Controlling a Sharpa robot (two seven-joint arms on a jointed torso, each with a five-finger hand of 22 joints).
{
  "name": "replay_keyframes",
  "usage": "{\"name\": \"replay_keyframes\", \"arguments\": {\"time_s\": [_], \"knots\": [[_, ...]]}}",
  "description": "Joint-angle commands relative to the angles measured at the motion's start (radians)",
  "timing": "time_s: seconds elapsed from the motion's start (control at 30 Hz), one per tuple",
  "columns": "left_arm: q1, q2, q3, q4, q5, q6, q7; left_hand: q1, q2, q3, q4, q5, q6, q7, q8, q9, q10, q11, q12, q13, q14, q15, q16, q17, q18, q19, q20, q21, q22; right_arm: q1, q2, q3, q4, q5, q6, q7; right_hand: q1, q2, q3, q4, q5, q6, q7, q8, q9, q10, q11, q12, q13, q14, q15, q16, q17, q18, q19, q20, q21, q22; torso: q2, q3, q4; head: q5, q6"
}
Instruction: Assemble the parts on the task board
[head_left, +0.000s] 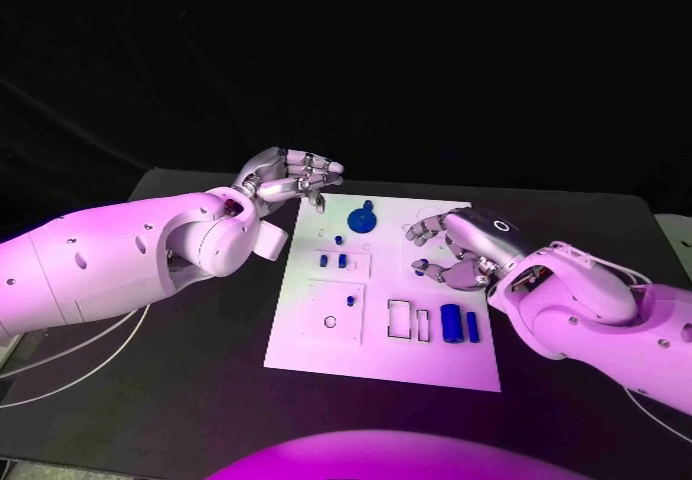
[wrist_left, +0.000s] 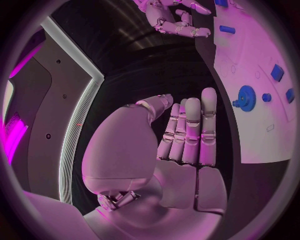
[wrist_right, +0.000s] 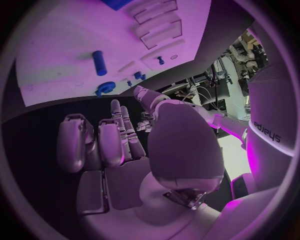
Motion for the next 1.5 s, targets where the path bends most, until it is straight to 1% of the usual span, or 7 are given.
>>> {"name": "replay_keyframes", "arguments": {"time_s": [0.03,0.17,0.5,0.93,0.97,1.0,1.5], "knots": [[0.001,0.001,0.0,0.004,0.004,0.026,0.01,-0.008,0.005,-0.007,0.002,0.0,-0.006,0.002,-0.001,0.0,-0.008,-0.001,0.006,0.002,-0.004,0.001,0.001,-0.001,0.015,-0.003,0.005,-0.004,-0.001,0.018,-0.014,-0.001,-0.014,0.079,0.141,0.002,-0.003,0.01,-0.045,0.01,0.003,-0.009,-0.005,-0.007,-0.003,-0.015,-0.003,0.0,-0.005,0.007,-0.01,0.012,0.012,0.02,-0.002,-0.007,-0.011,0.124,-0.001,-0.0017,-0.0011,-0.013,0.007],[0.001,0.002,0.0,0.003,0.004,0.029,0.011,-0.009,0.005,-0.007,0.003,0.0,-0.006,0.002,-0.001,0.0,-0.008,-0.001,0.007,0.002,-0.004,0.001,0.001,-0.002,0.015,-0.003,0.005,-0.005,-0.002,0.037,-0.019,-0.003,-0.045,0.1,0.208,0.018,0.015,0.021,-0.081,0.017,0.004,-0.007,-0.006,-0.008,-0.004,-0.02,-0.004,0.008,-0.008,0.012,-0.011,0.02,0.021,0.022,-0.001,-0.009,-0.02,0.119,-0.002,-0.0004,-0.0016,-0.017,0.012],[0.001,0.004,0.0,0.003,0.004,0.031,0.012,-0.009,0.005,-0.007,0.003,0.0,-0.006,0.002,0.0,0.0,-0.008,-0.001,0.007,0.002,-0.004,0.001,0.001,-0.002,0.015,-0.003,0.005,-0.005,-0.002,0.046,0.016,-0.014,-0.086,0.054,0.262,0.016,0.047,0.038,-0.096,0.016,0.003,-0.004,-0.009,-0.009,-0.006,-0.016,-0.006,0.021,-0.01,0.014,-0.012,0.023,0.022,0.02,0.003,-0.01,-0.017,0.12,0.001,-0.0017,0.0022,-0.025,0.014],[0.001,0.0,0.0,0.004,0.004,0.031,0.011,-0.01,0.007,-0.008,0.004,-0.001,-0.006,0.001,0.0,0.001,-0.009,-0.001,0.009,0.002,-0.004,0.001,0.002,-0.002,0.015,-0.002,0.005,-0.005,-0.002,0.039,0.059,-0.025,-0.12,0.03,0.27,0.005,0.087,0.076,-0.063,0.025,0.009,0.051,-0.017,0.016,0.0,0.053,-0.016,0.061,-0.013,0.032,-0.02,0.047,0.053,0.009,0.029,-0.018,0.037,0.145,0.002,-0.0012,0.0016,-0.023,0.009],[0.001,0.0,0.0,0.005,0.004,0.031,0.011,-0.01,0.007,-0.008,0.004,-0.001,-0.006,0.001,0.0,0.001,-0.009,-0.001,0.009,0.002,-0.004,0.001,0.002,-0.002,0.015,-0.002,0.005,-0.005,-0.002,0.038,0.061,-0.026,-0.123,0.027,0.274,0.002,0.088,0.077,-0.06,0.025,0.006,0.053,-0.017,0.017,0.0,0.057,-0.016,0.062,-0.013,0.033,-0.02,0.048,0.053,0.009,0.03,-0.018,0.039,0.145,0.002,-0.001,0.0016,-0.023,0.008],[0.001,0.0,0.0,0.005,0.004,0.031,0.011,-0.01,0.007,-0.008,0.004,-0.001,-0.006,0.001,0.0,0.001,-0.009,-0.001,0.009,0.002,-0.004,0.001,0.002,-0.002,0.015,-0.002,0.005,-0.005,-0.002,0.038,0.062,-0.026,-0.124,0.024,0.276,0.0,0.095,0.081,-0.045,0.026,-0.034,0.061,-0.017,0.02,0.0,0.064,-0.018,0.061,-0.016,0.033,-0.022,0.048,0.053,0.008,0.032,-0.02,0.042,0.147,0.002,-0.001,0.0016,-0.023,0.008],[0.001,-0.004,0.0,0.006,0.004,0.03,0.009,-0.01,0.009,-0.008,0.004,-0.001,-0.006,0.001,0.001,0.001,-0.01,-0.002,0.01,0.003,-0.004,0.001,0.003,-0.002,0.015,-0.002,0.005,-0.006,-0.002,0.033,0.073,-0.028,-0.144,-0.032,0.267,-0.038,0.106,0.085,-0.011,0.024,-0.049,0.086,-0.02,0.031,0.003,0.082,-0.021,0.06,-0.02,0.036,-0.025,0.052,0.059,0.004,0.039,-0.024,0.06,0.156,0.001,-0.0002,0.0012,-0.025,0.005]]}}
